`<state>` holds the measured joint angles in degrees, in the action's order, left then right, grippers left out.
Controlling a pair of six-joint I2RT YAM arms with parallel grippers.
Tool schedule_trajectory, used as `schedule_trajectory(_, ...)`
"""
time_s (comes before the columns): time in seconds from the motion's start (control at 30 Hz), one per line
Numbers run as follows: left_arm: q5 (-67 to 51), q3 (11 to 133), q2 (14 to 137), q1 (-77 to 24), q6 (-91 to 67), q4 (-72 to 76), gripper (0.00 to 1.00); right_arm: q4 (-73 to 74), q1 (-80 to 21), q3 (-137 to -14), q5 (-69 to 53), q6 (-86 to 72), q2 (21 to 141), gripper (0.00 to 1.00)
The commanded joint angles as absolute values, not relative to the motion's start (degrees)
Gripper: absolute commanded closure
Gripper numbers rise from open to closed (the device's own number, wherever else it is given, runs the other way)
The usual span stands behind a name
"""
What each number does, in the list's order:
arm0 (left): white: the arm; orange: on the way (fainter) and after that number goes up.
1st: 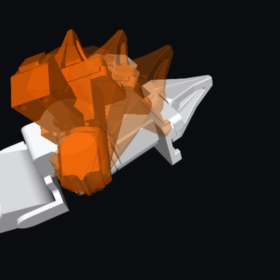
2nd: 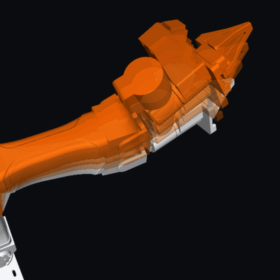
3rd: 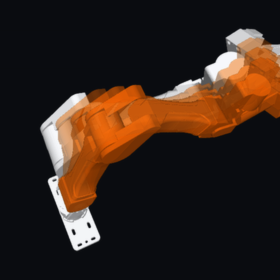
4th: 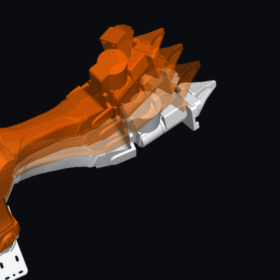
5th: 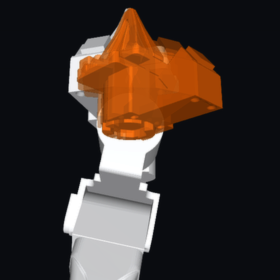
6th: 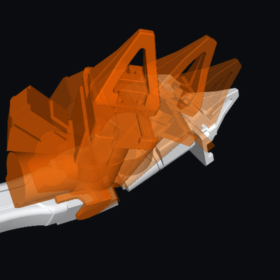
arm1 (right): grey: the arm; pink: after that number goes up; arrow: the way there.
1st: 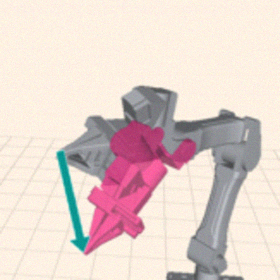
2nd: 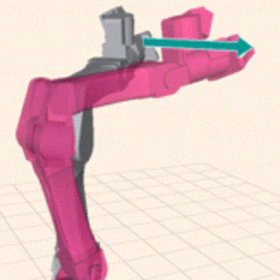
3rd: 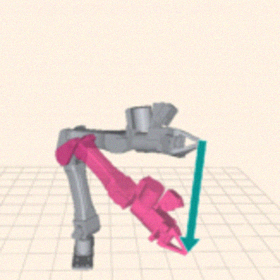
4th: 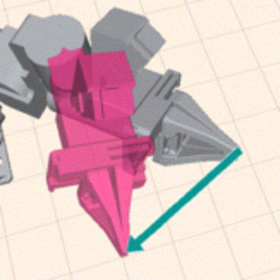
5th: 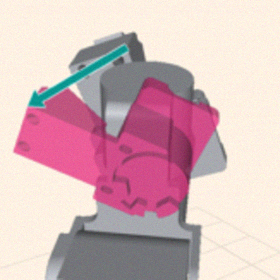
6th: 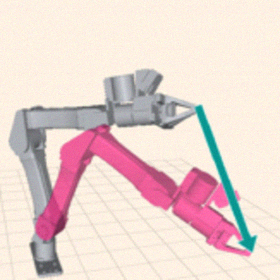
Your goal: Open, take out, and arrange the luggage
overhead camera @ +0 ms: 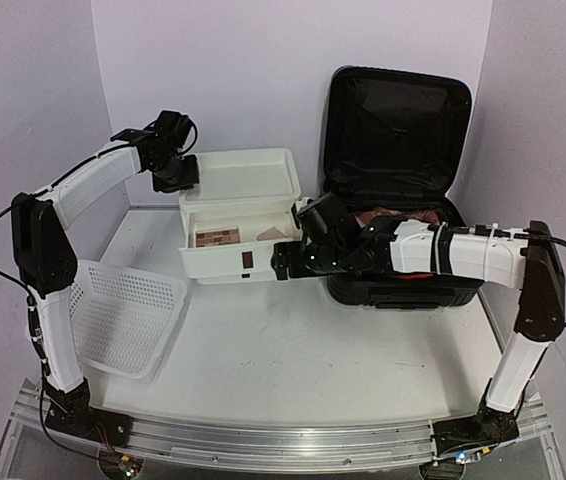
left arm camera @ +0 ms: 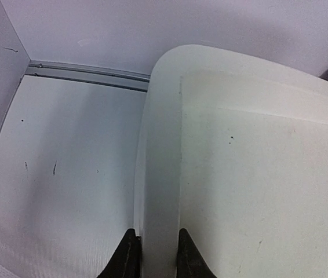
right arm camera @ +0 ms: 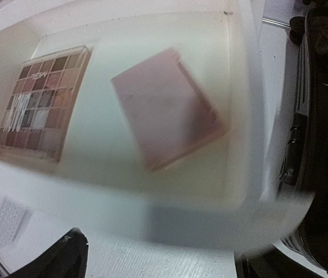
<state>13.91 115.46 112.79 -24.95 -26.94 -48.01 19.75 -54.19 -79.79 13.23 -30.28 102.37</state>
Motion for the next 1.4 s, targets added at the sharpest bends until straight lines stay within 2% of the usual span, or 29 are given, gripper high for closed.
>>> schedule_trajectory(0.0, 10.2, 114.1, 109.5, -25.7, -28.5, -52.1, 0.99, 18.0, -55.8, -84.0, 16.8, -30.9, 105.2, 0.14)
schedule_trajectory(0.1, 8.7, 111.9, 107.3, -25.7, -32.9, -52.9, 1.0, 16.7, -56.6, -85.0, 17.0, -31.6, 106.4, 0.2)
schedule_trajectory(0.27, 5.3, 109.5, 104.2, -25.8, -39.8, -53.4, 1.0, 14.4, -57.8, -85.3, 20.5, -33.9, 107.2, 0.2)
schedule_trajectory(0.43, 3.0, 108.8, 103.7, -26.6, -41.2, -53.4, 1.0, 13.4, -57.8, -89.5, 21.2, -33.9, 110.1, 0.16)
schedule_trajectory(0.7, 0.2, 106.3, 102.8, -29.3, -43.3, -53.3, 1.0, 13.2, -57.2, -99.2, 25.3, -28.9, 115.9, 0.03)
schedule_trajectory(0.93, -3.4, 106.4, 102.5, -30.3, -43.7, -53.3, 1.0, 13.3, -55.1, -106.0, 22.3, -26.4, 119.9, 0.03)
schedule_trajectory(1.17, -2.1, 107.4, 102.7, -30.2, -44.0, -53.3, 1.0, 15.9, -54.5, -98.6, 19.6, -24.4, 113.8, 0.02)
schedule_trajectory(1.37, -6.8, 106.1, 102.6, -30.5, -46.2, -53.2, 1.0, 16.2, -54.5, -105.7, 18.2, -22.4, 120.4, 0.02)
